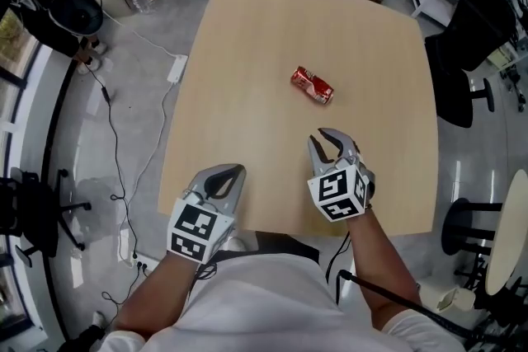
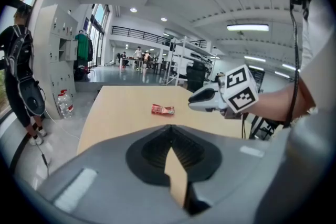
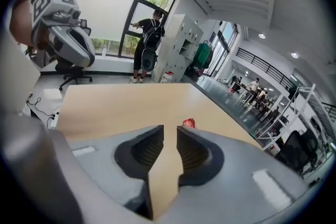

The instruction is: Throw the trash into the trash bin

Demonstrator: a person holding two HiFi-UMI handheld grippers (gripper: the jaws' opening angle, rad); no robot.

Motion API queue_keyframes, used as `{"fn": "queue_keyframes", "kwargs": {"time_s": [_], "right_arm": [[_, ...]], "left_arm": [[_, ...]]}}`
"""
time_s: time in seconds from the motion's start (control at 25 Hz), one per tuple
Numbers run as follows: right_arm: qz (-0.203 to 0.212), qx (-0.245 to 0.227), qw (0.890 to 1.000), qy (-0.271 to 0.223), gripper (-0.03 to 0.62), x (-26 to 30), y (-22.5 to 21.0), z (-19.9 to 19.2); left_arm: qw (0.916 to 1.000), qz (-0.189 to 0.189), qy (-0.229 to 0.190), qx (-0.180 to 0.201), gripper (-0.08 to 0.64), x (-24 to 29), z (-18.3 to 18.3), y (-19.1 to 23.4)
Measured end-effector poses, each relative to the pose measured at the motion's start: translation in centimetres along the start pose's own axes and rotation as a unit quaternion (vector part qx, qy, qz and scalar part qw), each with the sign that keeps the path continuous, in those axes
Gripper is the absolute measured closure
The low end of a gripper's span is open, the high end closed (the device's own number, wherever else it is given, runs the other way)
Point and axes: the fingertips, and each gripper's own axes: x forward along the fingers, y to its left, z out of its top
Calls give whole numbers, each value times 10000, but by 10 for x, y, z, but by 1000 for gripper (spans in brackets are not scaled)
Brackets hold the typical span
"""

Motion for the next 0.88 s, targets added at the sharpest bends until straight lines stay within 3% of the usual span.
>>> {"fn": "queue_keyframes", "kwargs": {"time_s": [0.44, 0.88], "right_arm": [[-71, -1218, 9898, 733, 455, 92, -37, -36], [-78, -1786, 9729, 1468, 390, 162, -46, -73]], "left_arm": [[9989, 40, 391, -257, 552, 49, -13, 9], [9971, 34, 482, -585, 552, 79, -23, 10]]}}
